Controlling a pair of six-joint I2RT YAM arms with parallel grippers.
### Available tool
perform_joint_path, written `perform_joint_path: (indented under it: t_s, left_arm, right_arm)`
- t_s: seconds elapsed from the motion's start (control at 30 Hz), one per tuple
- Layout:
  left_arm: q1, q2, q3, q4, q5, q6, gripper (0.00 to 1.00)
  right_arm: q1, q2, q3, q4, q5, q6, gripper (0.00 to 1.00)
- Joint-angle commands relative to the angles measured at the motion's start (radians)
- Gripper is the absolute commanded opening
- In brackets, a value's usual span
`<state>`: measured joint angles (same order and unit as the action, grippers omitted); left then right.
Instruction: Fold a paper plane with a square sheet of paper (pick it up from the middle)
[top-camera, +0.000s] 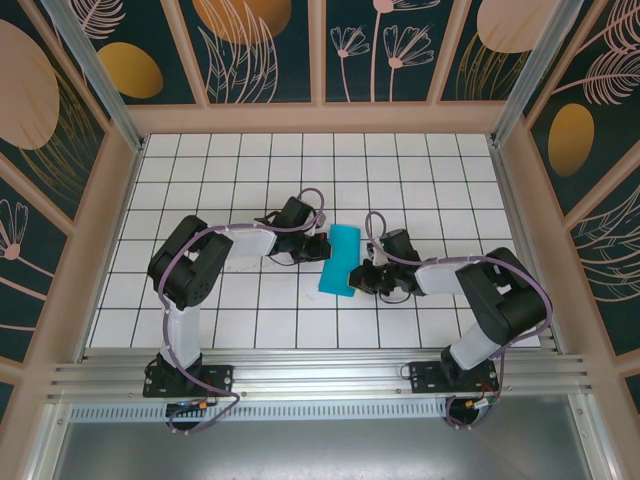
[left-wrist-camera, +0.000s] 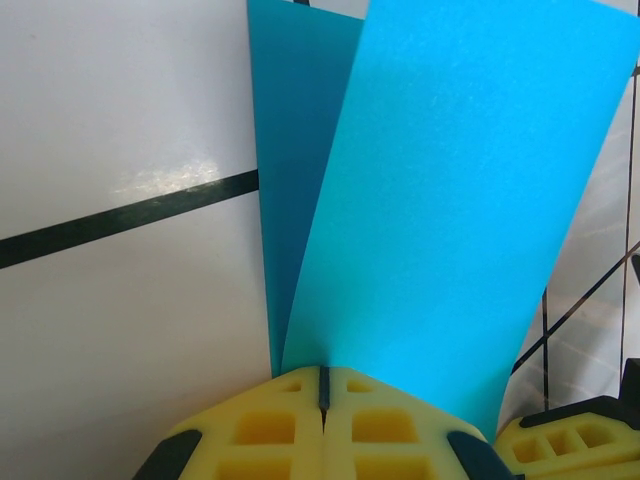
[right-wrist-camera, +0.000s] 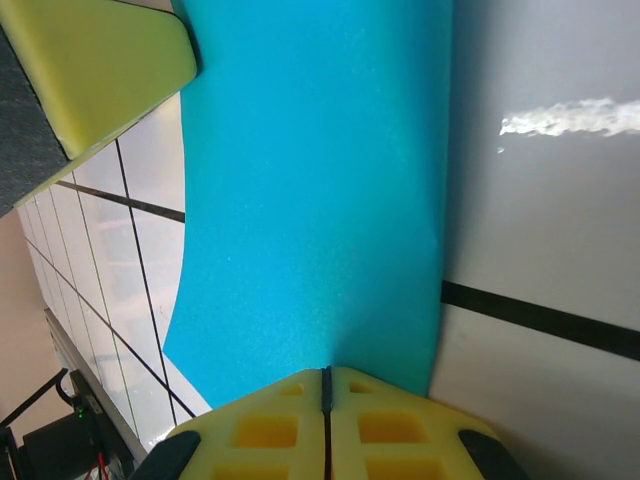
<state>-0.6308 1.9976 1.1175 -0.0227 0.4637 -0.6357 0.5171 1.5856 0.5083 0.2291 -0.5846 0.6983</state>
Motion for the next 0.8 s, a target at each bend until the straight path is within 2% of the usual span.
perform_joint_path:
  t_s: [0.0,0.2,0.57,0.77]
  left_arm:
    - [-0.007,0.07,-0.021,-0.089,-0.069,0.023,0.01]
    - [-0.008,0.068,-0.019,-0.091,-0.069,0.025,0.01]
    - [-0.007,0.07,-0.016,-0.093,-0.068,0.027,0.01]
    - [-0.008,0.069,-0.015,-0.095,-0.068,0.031,0.01]
  right_arm:
    - [0.013,-0.004,0.003,-0.059,0.041,-0.012,0.09]
    - [0.024,-0.096,0.022,-0.099,0.024,-0.019,0.09]
    - [0.072,0.002,-0.011,-0.085,0.073,0.008,0.09]
    - [0.072,-0.048,0.026,-0.157,0.099,-0.007,0.09]
